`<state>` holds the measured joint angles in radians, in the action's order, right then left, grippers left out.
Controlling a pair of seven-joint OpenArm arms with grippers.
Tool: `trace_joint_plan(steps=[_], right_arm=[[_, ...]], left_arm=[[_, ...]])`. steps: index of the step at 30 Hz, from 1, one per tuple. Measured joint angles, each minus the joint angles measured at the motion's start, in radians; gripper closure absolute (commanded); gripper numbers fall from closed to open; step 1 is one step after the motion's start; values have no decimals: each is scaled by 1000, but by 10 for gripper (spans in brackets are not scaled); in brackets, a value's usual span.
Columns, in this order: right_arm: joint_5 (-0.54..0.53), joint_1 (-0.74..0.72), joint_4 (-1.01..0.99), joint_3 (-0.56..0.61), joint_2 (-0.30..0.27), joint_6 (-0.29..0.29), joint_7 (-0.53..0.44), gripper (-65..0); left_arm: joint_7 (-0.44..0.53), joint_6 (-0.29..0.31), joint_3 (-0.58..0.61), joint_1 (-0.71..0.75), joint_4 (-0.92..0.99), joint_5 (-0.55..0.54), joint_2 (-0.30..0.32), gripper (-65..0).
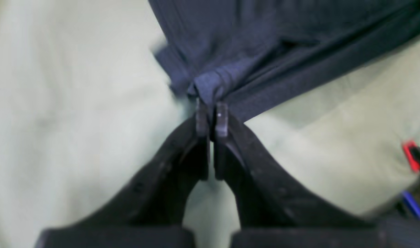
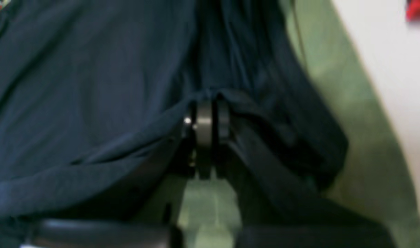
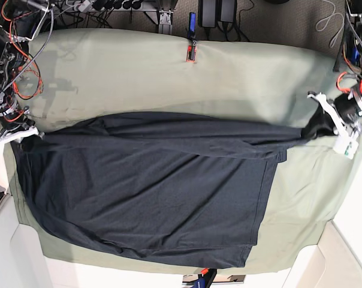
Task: Fold the T-shirt properly
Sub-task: 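Drag the grasped shoulder edge across the shirt toward the hem, then release the folded edge and regrasp the shirt's folded corners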
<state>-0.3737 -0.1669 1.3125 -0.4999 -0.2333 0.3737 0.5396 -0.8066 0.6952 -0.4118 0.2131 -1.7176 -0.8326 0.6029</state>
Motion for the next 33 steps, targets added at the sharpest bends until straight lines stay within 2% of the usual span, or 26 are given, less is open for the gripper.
trace_joint_plan(steps=[3,6,11,16,22,25,27,31,32,33], right_arm=[[8,-32,0,0,-4,0,4,0],[38,-55,0,-2,-5,2,7,0],[46,-80,-3,-2,-3,1,8,0],[61,-80,-4,-2,-3,1,-8,0],[139,-121,-69,23,-3,10,-61,0],[147,-161,-166,53,-15,47,-98,0],[154,-183,-232,76,-20,53,-118,0],[166,-225,-304,97,-21,51,-132,0],[164,-229,-304,97,-20,51,-134,0],[152,-230,-304,97,-20,52,-136,-53]], left_arm=[[7,1,80,-93,102,0,23,0],[0,2,178,-198,227,25,15,0],[106,1,328,-416,412,117,22,0],[159,0,481,-558,629,137,16,0],[233,-2,528,-700,807,240,-40,0],[239,-2,529,-710,846,257,-64,-118],[239,-2,529,-708,862,264,-68,-171],[239,-2,529,-710,869,259,-63,-417],[240,-2,529,-709,869,245,-63,-435],[240,-2,529,-709,869,228,-63,-435]])
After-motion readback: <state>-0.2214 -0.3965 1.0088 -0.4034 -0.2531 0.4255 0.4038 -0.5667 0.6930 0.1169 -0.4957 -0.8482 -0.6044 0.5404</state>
